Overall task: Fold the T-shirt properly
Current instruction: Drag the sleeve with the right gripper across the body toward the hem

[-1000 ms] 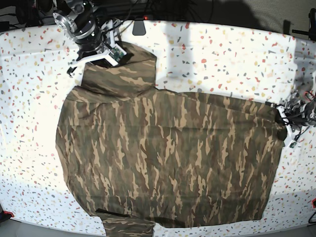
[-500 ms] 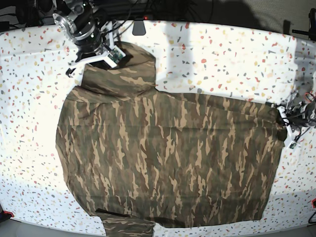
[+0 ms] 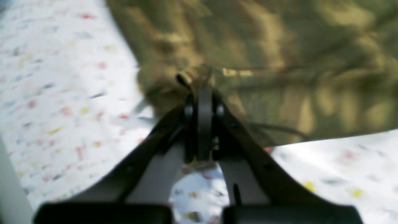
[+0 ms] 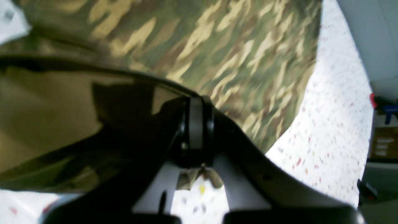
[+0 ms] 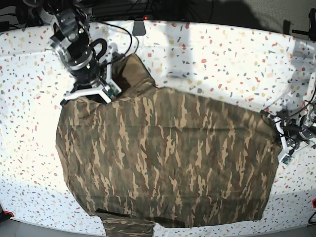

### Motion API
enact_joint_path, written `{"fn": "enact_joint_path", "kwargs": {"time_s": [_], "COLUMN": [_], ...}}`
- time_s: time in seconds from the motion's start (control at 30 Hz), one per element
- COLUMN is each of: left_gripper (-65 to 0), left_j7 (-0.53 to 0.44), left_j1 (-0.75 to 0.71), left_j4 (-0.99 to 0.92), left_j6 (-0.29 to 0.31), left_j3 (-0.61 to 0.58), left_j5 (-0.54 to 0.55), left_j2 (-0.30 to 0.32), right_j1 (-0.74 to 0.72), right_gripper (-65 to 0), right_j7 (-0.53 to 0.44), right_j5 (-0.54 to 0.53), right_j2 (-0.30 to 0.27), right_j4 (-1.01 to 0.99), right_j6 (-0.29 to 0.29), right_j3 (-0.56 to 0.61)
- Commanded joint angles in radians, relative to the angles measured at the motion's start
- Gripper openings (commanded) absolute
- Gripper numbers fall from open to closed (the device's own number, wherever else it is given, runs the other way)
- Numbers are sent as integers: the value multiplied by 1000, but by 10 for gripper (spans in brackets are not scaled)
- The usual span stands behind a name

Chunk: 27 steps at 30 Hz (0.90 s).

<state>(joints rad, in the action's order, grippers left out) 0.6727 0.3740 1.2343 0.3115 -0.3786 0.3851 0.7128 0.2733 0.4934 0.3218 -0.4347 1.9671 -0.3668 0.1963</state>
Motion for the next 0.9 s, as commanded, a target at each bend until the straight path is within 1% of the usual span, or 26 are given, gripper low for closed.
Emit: {"fn": "enact_joint_path", "kwargs": {"time_s": [0.0,0.1,0.13,0.33,0.4,0.53,0.67,0.87], "left_gripper": [-650,-650,-650,-650,-650,-650,-650,-650], "left_j7": [-37,-68,-75,-92,-102,-150,-174,-222], "left_j1": [28,28,28,27,28,27,28,34], "left_j4": [13,13,13,13,13,11,1,-22], "left_j6": [-34,-100,-109,-111,-111,-120,-183,-291], "left_j3": [12,12,12,12,12,12,12,12], "left_j5": [-27,-87,-96,-98,-101,-160,-227,-307], "left_j2": [21,18,15,-2,-19,-70,-114,-114], "right_j1": [-31,-101,-129,-290,-340,-425,-503,-620], "right_gripper": [-650,-650,-650,-650,-650,-650,-650,-650], "right_j7": [-18,-19,-21,-44,-44,-44,-45,-87], "right_j5": [-16,-104,-119,-129,-151,-151,-170,-169], "right_j2": [-8,-7,-4,31,29,30,30,24], "right_j4": [17,-12,-35,-227,-273,-313,-380,-537], "right_j6": [15,16,16,15,14,13,-29,-39], "right_j3": [-11,-21,-21,-21,-21,-21,-21,-21]}}
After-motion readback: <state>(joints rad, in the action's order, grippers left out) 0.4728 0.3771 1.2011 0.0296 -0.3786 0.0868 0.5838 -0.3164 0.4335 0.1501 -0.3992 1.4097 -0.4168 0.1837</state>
